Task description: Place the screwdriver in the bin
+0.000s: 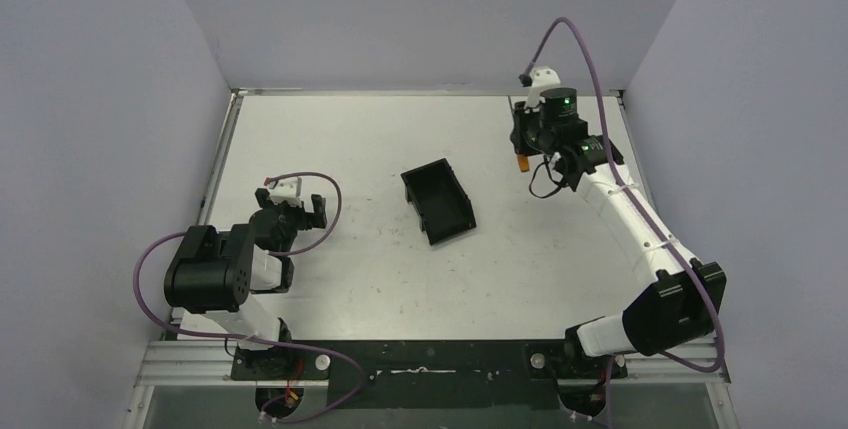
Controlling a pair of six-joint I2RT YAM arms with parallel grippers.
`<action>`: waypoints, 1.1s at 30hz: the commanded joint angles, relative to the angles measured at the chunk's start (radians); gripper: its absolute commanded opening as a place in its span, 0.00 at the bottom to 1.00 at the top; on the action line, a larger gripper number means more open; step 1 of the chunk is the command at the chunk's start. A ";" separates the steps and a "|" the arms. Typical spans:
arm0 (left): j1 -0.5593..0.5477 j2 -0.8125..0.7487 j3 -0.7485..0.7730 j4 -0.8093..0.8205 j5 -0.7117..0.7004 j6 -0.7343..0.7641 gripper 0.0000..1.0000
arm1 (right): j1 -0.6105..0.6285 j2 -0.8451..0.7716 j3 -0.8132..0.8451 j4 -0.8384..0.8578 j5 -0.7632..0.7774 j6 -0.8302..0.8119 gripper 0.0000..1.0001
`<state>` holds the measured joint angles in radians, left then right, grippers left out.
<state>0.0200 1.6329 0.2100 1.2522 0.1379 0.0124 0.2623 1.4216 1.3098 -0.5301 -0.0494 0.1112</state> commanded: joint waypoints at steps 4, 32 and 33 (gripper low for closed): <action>-0.005 -0.016 0.014 0.032 -0.002 0.002 0.97 | 0.302 -0.020 0.061 0.201 -0.006 -0.219 0.00; -0.005 -0.016 0.014 0.030 -0.002 0.002 0.97 | 0.432 0.374 -0.062 0.264 -0.021 -0.232 0.15; -0.005 -0.016 0.014 0.030 -0.002 0.002 0.97 | 0.433 0.377 -0.058 0.266 -0.019 -0.231 0.15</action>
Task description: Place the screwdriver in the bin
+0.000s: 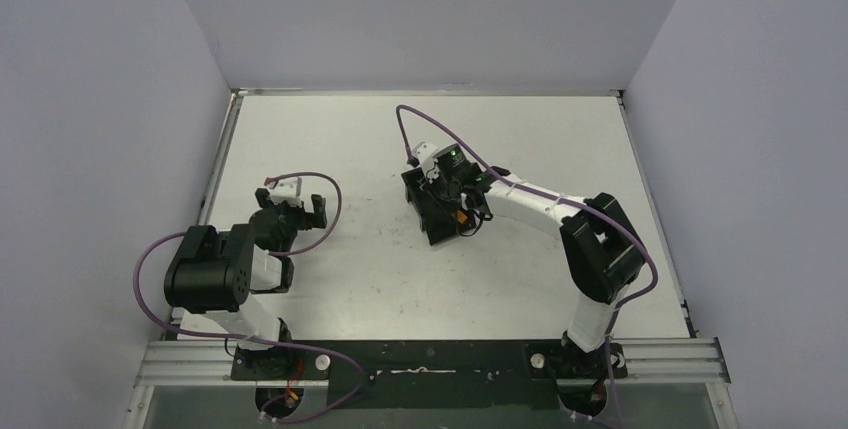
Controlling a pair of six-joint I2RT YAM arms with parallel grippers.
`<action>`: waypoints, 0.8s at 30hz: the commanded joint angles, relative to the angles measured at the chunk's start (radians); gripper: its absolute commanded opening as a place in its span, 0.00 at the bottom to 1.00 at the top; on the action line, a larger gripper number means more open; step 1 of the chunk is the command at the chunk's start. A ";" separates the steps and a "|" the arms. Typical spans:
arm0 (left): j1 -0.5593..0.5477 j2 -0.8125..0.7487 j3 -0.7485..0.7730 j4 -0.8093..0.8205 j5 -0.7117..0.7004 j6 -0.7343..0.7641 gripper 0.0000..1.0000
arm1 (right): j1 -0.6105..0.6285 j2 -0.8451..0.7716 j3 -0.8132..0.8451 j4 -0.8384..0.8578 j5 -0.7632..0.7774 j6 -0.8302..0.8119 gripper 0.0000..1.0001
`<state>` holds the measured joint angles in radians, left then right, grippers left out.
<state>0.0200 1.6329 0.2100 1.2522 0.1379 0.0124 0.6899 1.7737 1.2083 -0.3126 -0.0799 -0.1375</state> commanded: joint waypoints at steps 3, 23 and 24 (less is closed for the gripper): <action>-0.005 -0.015 0.014 0.030 -0.003 0.002 0.97 | 0.005 0.032 0.057 0.054 0.035 0.023 0.15; -0.005 -0.016 0.014 0.030 -0.002 0.002 0.97 | 0.017 -0.162 0.110 0.031 0.090 0.115 0.58; -0.005 -0.016 0.014 0.030 -0.001 0.002 0.97 | 0.017 -0.200 0.104 0.034 0.112 0.125 0.62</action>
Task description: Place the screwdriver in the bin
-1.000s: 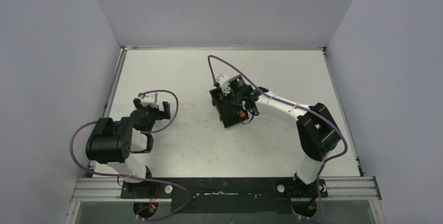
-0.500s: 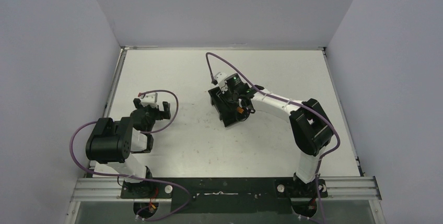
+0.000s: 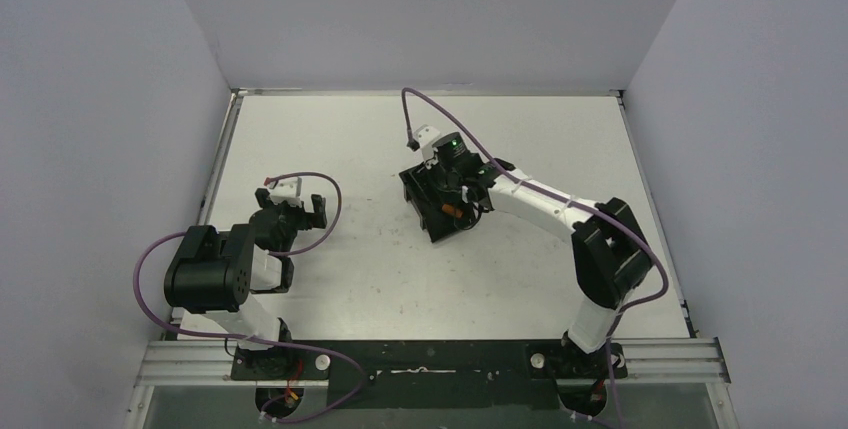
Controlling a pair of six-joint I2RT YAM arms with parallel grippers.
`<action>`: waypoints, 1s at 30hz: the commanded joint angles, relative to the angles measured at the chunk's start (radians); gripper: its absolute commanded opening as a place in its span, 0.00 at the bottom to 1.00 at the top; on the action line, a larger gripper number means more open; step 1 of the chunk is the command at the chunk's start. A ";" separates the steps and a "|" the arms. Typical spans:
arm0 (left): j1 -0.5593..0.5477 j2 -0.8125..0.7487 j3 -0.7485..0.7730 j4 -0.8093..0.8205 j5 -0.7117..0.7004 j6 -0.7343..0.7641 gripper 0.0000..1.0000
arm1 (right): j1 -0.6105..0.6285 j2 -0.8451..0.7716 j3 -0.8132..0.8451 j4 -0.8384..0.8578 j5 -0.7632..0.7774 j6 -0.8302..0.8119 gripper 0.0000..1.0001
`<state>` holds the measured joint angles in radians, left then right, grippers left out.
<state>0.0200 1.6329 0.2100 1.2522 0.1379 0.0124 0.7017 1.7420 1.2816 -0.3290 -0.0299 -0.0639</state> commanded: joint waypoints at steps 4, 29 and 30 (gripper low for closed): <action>-0.005 -0.015 0.014 0.030 -0.002 0.003 0.97 | 0.001 -0.286 -0.006 0.067 0.144 0.096 0.96; -0.005 -0.016 0.014 0.032 -0.001 0.001 0.97 | -0.476 -0.720 -0.804 0.478 0.424 0.380 1.00; -0.005 -0.016 0.014 0.032 -0.001 0.002 0.97 | -0.478 -0.722 -0.833 0.505 0.432 0.377 1.00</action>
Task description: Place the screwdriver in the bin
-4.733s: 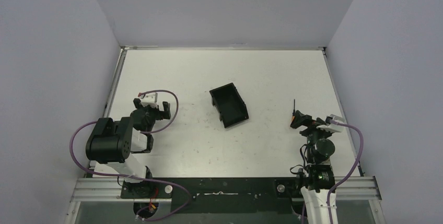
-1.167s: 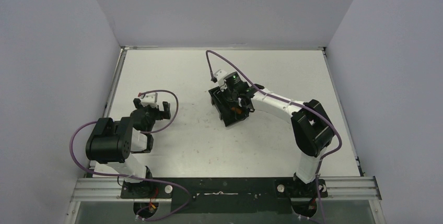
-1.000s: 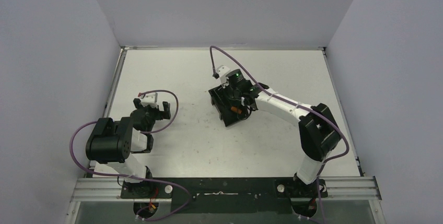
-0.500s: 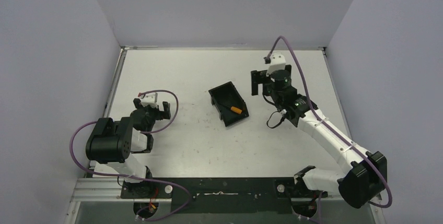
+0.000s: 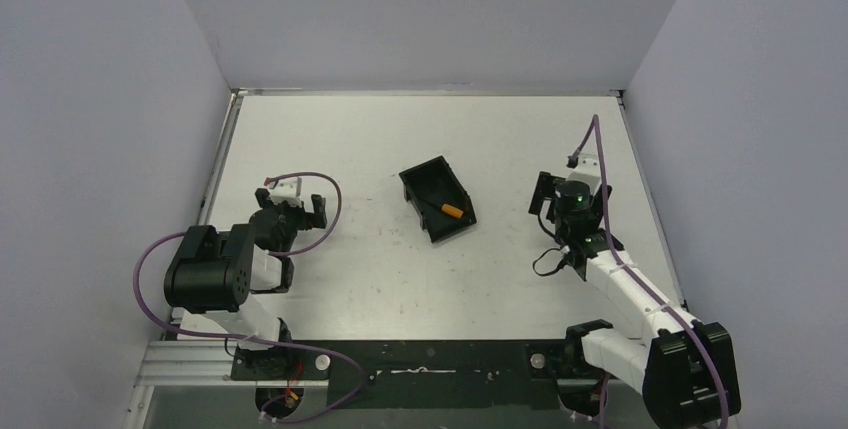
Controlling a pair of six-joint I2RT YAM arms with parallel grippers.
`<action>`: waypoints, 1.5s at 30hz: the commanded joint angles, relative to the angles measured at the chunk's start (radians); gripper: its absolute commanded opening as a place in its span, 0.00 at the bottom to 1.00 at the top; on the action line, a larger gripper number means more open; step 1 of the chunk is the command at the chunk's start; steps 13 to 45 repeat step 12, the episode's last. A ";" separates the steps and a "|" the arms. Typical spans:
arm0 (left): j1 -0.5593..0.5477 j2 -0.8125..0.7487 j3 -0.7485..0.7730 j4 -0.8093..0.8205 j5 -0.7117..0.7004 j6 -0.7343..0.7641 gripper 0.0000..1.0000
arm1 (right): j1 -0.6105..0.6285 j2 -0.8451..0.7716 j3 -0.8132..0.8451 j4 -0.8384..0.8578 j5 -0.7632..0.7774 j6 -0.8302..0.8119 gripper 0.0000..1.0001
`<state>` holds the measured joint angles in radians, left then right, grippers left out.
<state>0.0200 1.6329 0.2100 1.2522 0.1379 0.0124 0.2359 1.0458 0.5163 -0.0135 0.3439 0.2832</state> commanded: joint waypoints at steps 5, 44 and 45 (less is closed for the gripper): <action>-0.005 -0.015 0.014 0.030 -0.002 0.003 0.97 | -0.014 -0.021 -0.154 0.310 0.054 0.022 1.00; -0.005 -0.016 0.015 0.032 -0.002 0.003 0.97 | -0.016 -0.033 -0.175 0.341 0.043 0.010 1.00; -0.005 -0.016 0.015 0.032 -0.002 0.003 0.97 | -0.016 -0.033 -0.175 0.341 0.043 0.010 1.00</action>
